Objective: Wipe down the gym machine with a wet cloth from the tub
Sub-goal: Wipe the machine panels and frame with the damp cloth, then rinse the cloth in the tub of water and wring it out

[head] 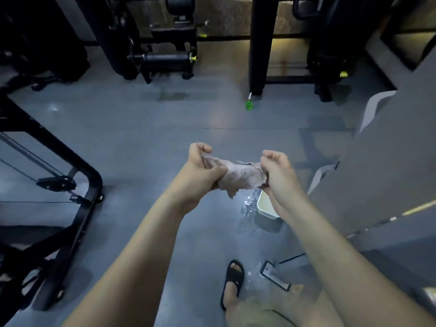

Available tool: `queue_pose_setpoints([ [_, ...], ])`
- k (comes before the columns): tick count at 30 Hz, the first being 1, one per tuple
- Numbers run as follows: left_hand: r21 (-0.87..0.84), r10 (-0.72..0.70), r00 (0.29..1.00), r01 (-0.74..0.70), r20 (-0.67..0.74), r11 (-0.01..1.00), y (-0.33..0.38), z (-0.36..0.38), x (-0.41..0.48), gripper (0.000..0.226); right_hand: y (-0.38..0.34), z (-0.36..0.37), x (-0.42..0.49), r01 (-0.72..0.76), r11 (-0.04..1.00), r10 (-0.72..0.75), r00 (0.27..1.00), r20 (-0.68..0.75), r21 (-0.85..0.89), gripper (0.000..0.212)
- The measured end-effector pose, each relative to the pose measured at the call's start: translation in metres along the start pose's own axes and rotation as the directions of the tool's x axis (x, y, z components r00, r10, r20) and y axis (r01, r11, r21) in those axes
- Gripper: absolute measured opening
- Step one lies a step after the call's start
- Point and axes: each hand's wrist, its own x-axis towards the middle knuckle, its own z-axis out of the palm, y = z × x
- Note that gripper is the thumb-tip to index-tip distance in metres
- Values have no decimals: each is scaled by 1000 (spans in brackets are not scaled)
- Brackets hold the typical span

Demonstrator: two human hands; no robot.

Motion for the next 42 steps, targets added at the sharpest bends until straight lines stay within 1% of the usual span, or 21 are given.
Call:
queue_pose_setpoints([
  [2, 38, -11, 999, 10, 32, 999, 0, -3, 42, 58, 7, 4, 34, -31, 999, 31, 999, 14, 17, 25],
  [4, 61, -43, 995, 37, 95, 997, 6, -4, 80, 75, 12, 8, 63, -39, 998, 42, 998, 49, -51, 30],
  [7, 118, -89, 982, 70, 164, 991, 14, -2, 133, 78, 10, 9, 97, -72, 994, 75, 997, 28, -88, 31],
  [9, 160, -113, 973, 81, 203, 984, 20, 6, 166, 68, 7, 4, 118, -65, 982, 60, 998, -34, -178, 25],
  [11, 188, -123, 963, 78, 240, 979, 26, 18, 200, 42, 4, -5, 140, -34, 962, 0, 992, -123, -270, 8],
  [13, 235, -104, 955, 37, 277, 971, 29, 33, 238, 22, 2, -16, 161, -37, 952, -31, 976, -216, -303, 21],
  [15, 318, -66, 945, -41, 321, 947, 33, 52, 275, 15, 1, -31, 183, -57, 958, -29, 956, -291, -280, 31],
  [17, 404, -24, 932, -134, 362, 905, 34, 72, 310, 18, 0, -47, 205, -85, 983, 24, 938, -346, -163, 29],
  [19, 431, -3, 907, -198, 422, 880, 33, 93, 346, 26, 0, -62, 231, -92, 996, 77, 886, -458, -10, 26],
  [22, 442, -115, 834, -165, 540, 882, 25, 117, 402, 33, -5, -78, 267, 11, 959, 172, 774, -610, 284, 23],
  [24, 497, -179, 741, -231, 647, 837, 16, 126, 443, 29, -6, -77, 291, 81, 895, 253, 718, -648, 438, 25],
  [26, 524, -217, 606, -389, 765, 758, 4, 135, 484, 24, -2, -72, 314, 134, 835, 341, 635, -694, 533, 26],
  [28, 500, -188, 533, -533, 825, 682, -12, 147, 520, 11, 7, -67, 338, 182, 783, 411, 568, -714, 595, 26],
  [29, 473, -161, 510, -572, 845, 670, -21, 153, 535, 16, 14, -65, 348, 191, 753, 445, 557, -701, 630, 24],
  [31, 410, -85, 479, -630, 873, 659, -45, 168, 564, 24, 28, -64, 367, 196, 693, 491, 576, -654, 694, 19],
  [32, 396, -39, 487, -660, 873, 638, -62, 174, 577, 19, 40, -65, 376, 204, 671, 499, 586, -638, 713, 9],
  [33, 392, 3, 500, -683, 866, 616, -79, 180, 588, 14, 53, -67, 384, 217, 672, 492, 584, -646, 708, 12],
  [35, 437, 26, 561, -673, 827, 597, -120, 191, 604, 14, 90, -72, 400, 139, 745, 481, 566, -670, 653, 37],
  [37, 481, -4, 602, -633, 798, 606, -170, 203, 620, 20, 134, -81, 419, -15, 812, 510, 506, -696, 584, 42],
  [40, 482, -94, 567, -588, 818, 650, -265, 227, 648, 37, 224, -109, 454, -171, 803, 584, 410, -700, 570, 38],
  [42, 489, -177, 527, -542, 831, 684, -329, 240, 663, 41, 289, -133, 480, -281, 779, 626, 387, -676, 560, 35],
])
